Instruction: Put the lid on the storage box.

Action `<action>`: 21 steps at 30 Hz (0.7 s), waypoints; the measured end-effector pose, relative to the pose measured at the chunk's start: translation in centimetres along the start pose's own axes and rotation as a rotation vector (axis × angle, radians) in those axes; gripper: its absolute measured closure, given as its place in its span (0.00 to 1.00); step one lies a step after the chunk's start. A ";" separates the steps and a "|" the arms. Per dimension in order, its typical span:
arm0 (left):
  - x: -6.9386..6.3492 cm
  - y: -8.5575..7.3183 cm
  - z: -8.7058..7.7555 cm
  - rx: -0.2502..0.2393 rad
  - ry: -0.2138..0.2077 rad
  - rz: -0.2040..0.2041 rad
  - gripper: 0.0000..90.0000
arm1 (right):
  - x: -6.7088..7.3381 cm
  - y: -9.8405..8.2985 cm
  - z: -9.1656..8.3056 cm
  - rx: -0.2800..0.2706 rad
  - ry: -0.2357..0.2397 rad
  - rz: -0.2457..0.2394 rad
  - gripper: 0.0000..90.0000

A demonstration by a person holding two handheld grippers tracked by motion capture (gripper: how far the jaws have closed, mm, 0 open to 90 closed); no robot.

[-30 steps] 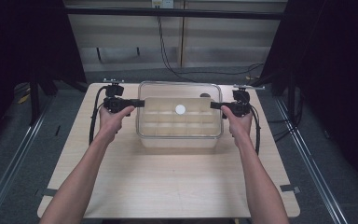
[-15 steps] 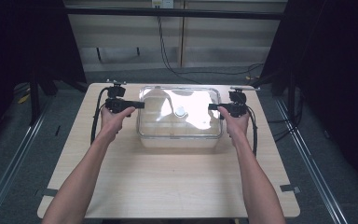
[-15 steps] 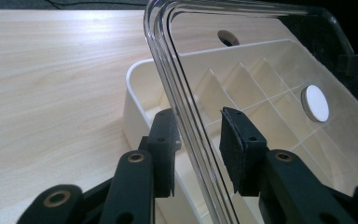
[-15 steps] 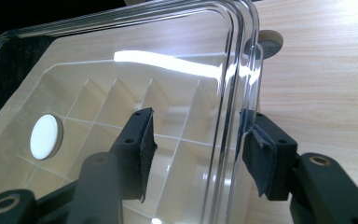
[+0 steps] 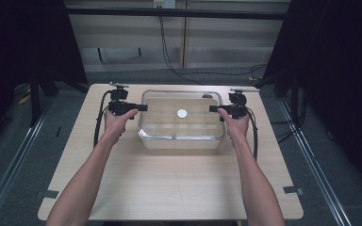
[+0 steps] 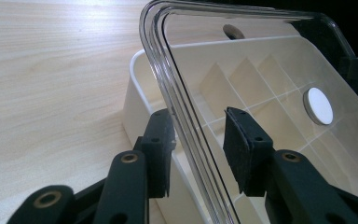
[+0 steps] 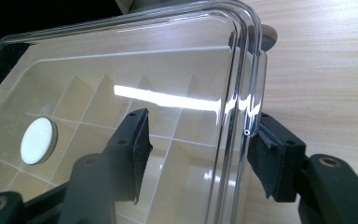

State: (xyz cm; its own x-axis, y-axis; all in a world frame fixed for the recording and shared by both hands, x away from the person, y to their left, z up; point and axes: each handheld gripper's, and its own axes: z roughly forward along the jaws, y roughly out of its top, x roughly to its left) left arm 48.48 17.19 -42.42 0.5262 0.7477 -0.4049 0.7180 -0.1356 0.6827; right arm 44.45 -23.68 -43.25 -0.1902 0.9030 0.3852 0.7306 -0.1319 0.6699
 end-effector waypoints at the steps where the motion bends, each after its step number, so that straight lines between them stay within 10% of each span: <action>1: 0.0 0.0 0.0 0.002 -0.001 0.001 0.69 | 0.0 0.0 0.0 -0.001 -0.001 -0.006 0.46; 21: 1.0 -1.0 1.0 0.020 -0.002 -0.044 0.65 | -0.2 -0.7 1.5 0.013 -0.019 0.001 0.40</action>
State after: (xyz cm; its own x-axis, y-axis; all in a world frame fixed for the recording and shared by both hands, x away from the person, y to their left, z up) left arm 48.76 17.39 -44.13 0.4944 0.7520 -0.4358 0.7499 -0.1155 0.6514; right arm 44.98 -23.19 -44.74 -0.1765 0.9106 0.3738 0.7395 -0.1279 0.6609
